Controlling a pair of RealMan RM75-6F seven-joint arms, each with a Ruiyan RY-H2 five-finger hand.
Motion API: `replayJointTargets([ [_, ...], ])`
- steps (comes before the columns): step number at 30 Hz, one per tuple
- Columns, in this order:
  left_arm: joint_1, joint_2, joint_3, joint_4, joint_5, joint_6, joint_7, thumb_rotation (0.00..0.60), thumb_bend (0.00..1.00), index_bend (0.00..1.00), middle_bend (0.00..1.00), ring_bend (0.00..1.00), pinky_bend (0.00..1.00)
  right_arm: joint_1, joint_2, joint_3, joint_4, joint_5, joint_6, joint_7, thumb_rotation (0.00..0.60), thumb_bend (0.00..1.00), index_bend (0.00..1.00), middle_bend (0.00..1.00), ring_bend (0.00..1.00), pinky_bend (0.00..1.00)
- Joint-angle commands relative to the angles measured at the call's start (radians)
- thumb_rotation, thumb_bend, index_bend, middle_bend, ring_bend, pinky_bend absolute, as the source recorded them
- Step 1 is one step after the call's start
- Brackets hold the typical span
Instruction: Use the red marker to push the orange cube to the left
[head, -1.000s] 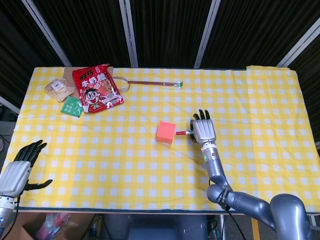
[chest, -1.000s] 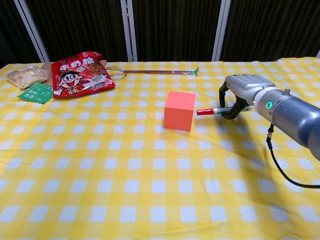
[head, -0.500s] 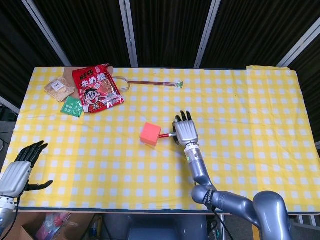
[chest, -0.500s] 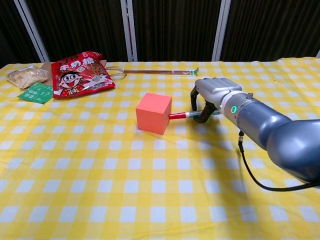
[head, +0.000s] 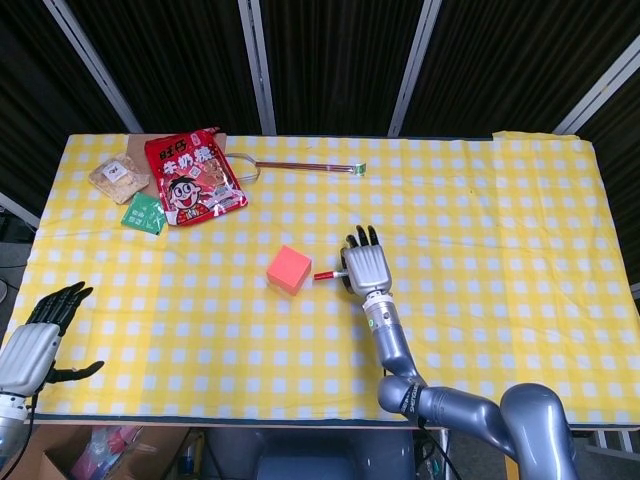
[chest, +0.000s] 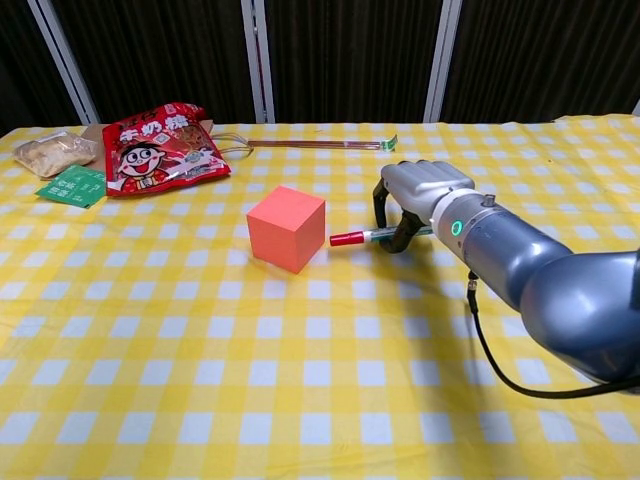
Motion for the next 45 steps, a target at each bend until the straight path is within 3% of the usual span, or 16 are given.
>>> replayJointTargets([
  [1, 0.0, 0.0, 0.0, 0.0, 0.0, 0.001, 0.001, 0.6, 0.0, 0.0, 0.0, 0.0, 0.0, -0.014, 0.007, -0.006, -0.022, 0.015, 0.025, -0.025, 0.6, 0.48, 0.66, 0.24, 0.03, 0.0],
  [10, 0.0, 0.0, 0.002, 0.0, 0.012, 0.007, -0.004, 0.6, 0.0, 0.0, 0.0, 0.0, 0.0, -0.037, 0.03, -0.006, -0.149, 0.057, 0.117, -0.116, 0.6, 0.49, 0.66, 0.24, 0.03, 0.0],
  [16, 0.003, 0.001, 0.004, -0.001, 0.02, 0.013, -0.014, 0.6, 0.0, 0.0, 0.0, 0.0, 0.0, -0.028, 0.02, -0.002, -0.174, 0.07, 0.136, -0.151, 0.6, 0.49, 0.66, 0.24, 0.03, 0.0],
  [26, 0.001, 0.01, 0.007, -0.007, 0.012, 0.0, -0.037, 0.6, 0.0, 0.0, 0.0, 0.0, 0.0, 0.047, -0.06, 0.054, -0.065, 0.11, 0.084, -0.161, 0.6, 0.49, 0.66, 0.24, 0.03, 0.0],
  [45, 0.003, 0.022, 0.011, -0.015, 0.007, -0.005, -0.053, 0.6, 0.01, 0.0, 0.0, 0.0, 0.0, 0.185, -0.185, 0.139, 0.119, 0.072, 0.002, -0.076, 0.6, 0.49, 0.66, 0.24, 0.03, 0.0],
])
